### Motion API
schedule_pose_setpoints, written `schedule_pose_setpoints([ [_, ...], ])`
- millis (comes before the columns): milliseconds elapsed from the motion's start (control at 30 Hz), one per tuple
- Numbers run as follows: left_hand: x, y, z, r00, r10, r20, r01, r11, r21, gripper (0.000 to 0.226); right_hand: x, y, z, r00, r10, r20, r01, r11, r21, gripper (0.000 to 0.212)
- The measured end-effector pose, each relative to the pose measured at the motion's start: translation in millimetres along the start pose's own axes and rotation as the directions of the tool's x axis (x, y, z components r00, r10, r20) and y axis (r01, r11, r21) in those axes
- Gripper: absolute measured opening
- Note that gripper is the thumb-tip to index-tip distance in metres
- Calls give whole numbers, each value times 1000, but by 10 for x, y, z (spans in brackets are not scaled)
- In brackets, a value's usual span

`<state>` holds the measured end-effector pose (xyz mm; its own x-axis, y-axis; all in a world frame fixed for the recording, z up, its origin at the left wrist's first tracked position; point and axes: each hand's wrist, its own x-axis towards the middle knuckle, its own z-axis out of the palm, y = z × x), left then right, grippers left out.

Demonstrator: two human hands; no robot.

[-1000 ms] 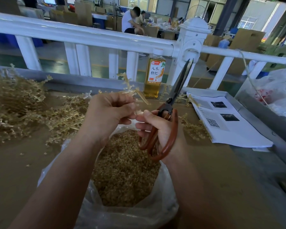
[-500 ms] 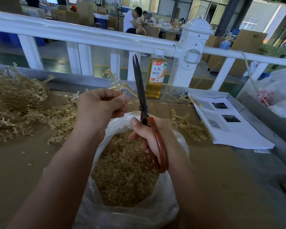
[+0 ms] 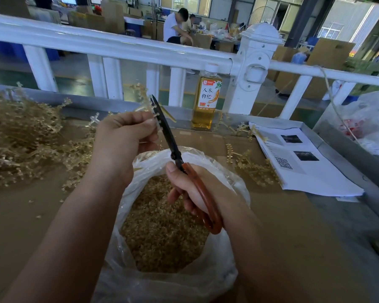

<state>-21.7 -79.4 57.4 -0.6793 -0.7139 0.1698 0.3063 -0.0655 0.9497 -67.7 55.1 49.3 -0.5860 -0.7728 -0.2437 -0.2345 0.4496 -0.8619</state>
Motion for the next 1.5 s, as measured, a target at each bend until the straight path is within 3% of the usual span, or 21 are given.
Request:
schedule_pose_setpoints([
  [267, -1, 15, -10, 999, 32, -33, -32, 999, 17, 11, -37, 13, -8, 997, -27, 69, 23, 998, 58, 32],
  [767, -18, 32, 47, 991, 79, -112, -75, 997, 35, 15, -17, 33, -27, 995, -51, 86, 53, 998, -19, 31],
  [1233, -6, -20, 48, 999, 43, 13, -44, 998, 46, 13, -3, 63, -46, 996, -74, 42, 70, 994, 85, 30],
  [1500, -7, -26, 44, 1000, 25, 17, -25, 1000, 3, 12, -20, 40, -29, 996, -86, 29, 83, 993, 89, 44],
])
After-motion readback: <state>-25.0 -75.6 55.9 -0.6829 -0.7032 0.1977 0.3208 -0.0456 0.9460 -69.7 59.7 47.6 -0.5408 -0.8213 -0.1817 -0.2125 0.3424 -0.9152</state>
